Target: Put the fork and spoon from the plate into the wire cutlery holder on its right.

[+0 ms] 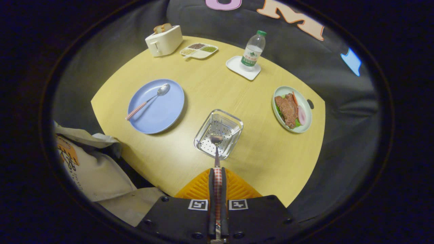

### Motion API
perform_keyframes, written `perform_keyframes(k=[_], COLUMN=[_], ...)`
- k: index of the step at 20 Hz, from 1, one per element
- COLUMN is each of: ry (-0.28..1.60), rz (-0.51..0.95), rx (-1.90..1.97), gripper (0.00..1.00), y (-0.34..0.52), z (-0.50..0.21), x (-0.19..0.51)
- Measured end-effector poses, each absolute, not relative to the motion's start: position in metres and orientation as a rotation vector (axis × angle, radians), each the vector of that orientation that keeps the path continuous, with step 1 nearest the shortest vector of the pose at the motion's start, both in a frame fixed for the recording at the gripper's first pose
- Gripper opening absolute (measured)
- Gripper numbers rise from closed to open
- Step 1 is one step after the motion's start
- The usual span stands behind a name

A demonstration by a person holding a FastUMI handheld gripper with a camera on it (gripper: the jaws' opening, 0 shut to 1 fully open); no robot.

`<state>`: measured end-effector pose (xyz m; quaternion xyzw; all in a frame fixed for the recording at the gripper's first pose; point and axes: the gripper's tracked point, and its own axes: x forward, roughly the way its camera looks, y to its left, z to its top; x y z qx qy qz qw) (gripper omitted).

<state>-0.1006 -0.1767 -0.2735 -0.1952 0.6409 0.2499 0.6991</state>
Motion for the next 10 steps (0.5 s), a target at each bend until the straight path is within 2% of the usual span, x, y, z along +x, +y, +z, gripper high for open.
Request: perform_keyframes(k=[10], ry=[1.635], rz=[0.612], rx=[-0.507], gripper=[0.08], y=[-0.172], z=[-0.308], x=[-0.098])
